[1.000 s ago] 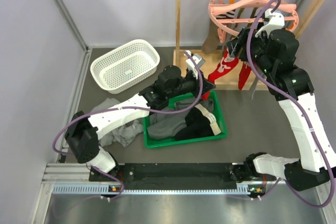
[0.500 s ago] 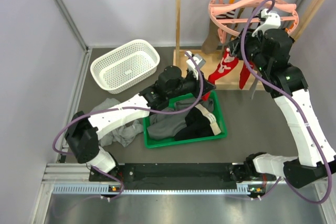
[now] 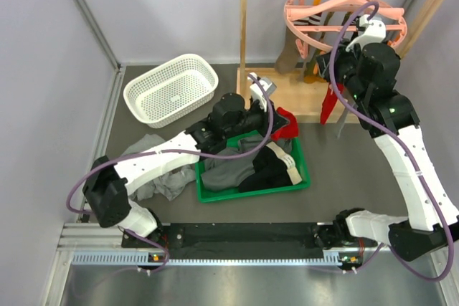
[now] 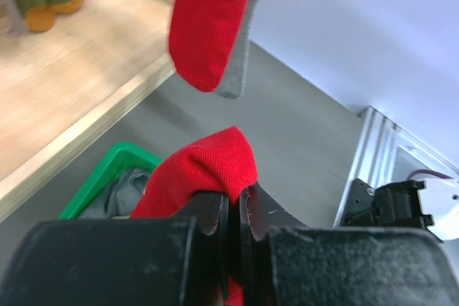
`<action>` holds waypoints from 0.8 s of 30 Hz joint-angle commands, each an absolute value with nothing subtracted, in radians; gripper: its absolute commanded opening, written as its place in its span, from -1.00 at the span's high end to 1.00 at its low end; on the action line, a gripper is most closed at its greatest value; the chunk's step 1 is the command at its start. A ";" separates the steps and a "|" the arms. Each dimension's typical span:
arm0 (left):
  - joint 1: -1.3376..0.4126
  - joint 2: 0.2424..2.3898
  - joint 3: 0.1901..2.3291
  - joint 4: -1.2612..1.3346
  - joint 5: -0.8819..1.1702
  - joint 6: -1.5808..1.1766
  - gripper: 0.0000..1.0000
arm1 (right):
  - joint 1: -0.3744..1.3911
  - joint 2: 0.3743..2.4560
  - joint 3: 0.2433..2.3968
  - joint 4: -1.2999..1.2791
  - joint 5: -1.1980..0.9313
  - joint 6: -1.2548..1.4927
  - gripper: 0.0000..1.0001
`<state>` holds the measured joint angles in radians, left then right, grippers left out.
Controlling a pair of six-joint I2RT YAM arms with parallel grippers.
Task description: Remove the socks clipped to the hanger
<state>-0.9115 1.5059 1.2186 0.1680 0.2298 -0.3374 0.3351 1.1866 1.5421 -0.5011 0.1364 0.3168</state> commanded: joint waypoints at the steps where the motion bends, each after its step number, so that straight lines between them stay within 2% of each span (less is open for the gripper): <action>1: -0.913 1.431 1.203 0.123 0.077 -0.328 1.00 | 0.330 1.147 1.528 -0.468 0.124 0.330 0.59; 3: -0.899 1.408 1.207 0.082 0.029 -0.319 1.00 | 0.330 1.135 1.517 -0.468 0.120 0.336 0.46; 4: -0.888 1.402 1.209 0.069 -0.021 -0.319 1.00 | 0.330 1.129 1.514 -0.466 0.114 0.334 0.29; 8: -0.771 1.371 1.230 0.008 -0.063 -0.337 1.00 | 0.330 1.091 1.485 -0.468 0.083 0.339 -0.08; 9: -0.738 1.368 1.236 0.005 -0.061 -0.365 1.00 | 0.330 1.085 1.474 -0.471 0.080 0.339 -0.29; 13: -0.518 1.391 1.307 -0.109 -0.043 -0.425 1.00 | 0.328 1.020 1.445 -0.517 0.023 0.341 -0.49; 14: -0.484 1.408 1.321 -0.121 -0.038 -0.428 1.00 | 0.330 1.000 1.436 -0.532 0.014 0.341 -0.60; 15: -0.453 1.417 1.333 -0.136 -0.041 -0.434 1.00 | 0.328 0.982 1.410 -0.537 0.003 0.341 -0.81; 16: -0.396 1.425 1.354 -0.155 -0.047 -0.431 1.00 | 0.330 0.965 1.398 -0.543 -0.024 0.336 -0.94; 24: -0.166 1.621 1.466 -0.176 -0.013 -0.462 1.00 | 0.330 0.758 1.266 -0.616 -0.112 0.319 -0.97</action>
<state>-0.2451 1.5272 1.3945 -0.1528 -0.0463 -0.4248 0.3351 0.8276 1.2984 -0.5842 -0.0376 0.3351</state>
